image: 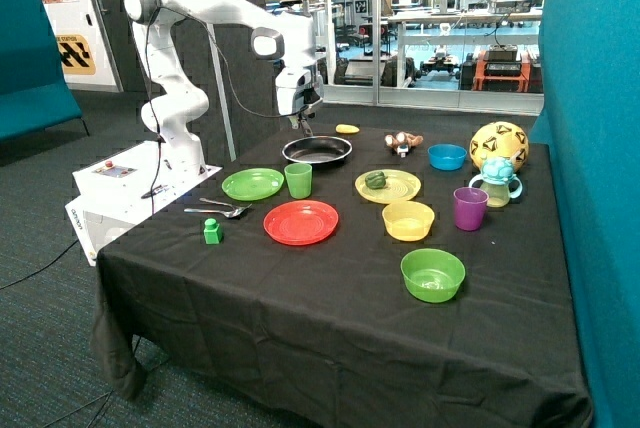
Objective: Cook the capsicum and place it on a plate
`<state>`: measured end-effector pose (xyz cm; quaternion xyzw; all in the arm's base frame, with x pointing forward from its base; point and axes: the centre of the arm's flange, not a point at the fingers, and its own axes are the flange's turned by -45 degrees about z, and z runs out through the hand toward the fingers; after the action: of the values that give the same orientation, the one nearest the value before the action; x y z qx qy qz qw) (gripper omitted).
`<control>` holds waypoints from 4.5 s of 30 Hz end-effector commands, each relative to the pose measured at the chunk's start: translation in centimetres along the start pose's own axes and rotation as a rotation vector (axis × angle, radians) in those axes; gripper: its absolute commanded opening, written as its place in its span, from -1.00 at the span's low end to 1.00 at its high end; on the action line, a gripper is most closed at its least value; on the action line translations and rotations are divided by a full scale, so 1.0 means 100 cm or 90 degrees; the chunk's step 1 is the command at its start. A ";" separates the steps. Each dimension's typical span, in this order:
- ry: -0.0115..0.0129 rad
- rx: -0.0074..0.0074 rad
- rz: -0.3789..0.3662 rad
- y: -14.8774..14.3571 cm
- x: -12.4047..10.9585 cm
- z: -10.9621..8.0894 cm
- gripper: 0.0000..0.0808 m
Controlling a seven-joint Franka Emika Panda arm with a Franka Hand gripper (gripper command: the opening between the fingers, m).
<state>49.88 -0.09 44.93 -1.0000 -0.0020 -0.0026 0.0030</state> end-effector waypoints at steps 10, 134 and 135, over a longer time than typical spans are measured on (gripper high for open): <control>-0.0034 -0.0038 -0.016 0.002 0.003 0.006 0.34; -0.0039 -0.0033 -0.187 -0.009 0.207 0.138 0.69; -0.0039 -0.0033 -0.187 -0.008 0.208 0.138 0.68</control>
<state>69.68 0.68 31.45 -0.9886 -0.1502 -0.0044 0.0002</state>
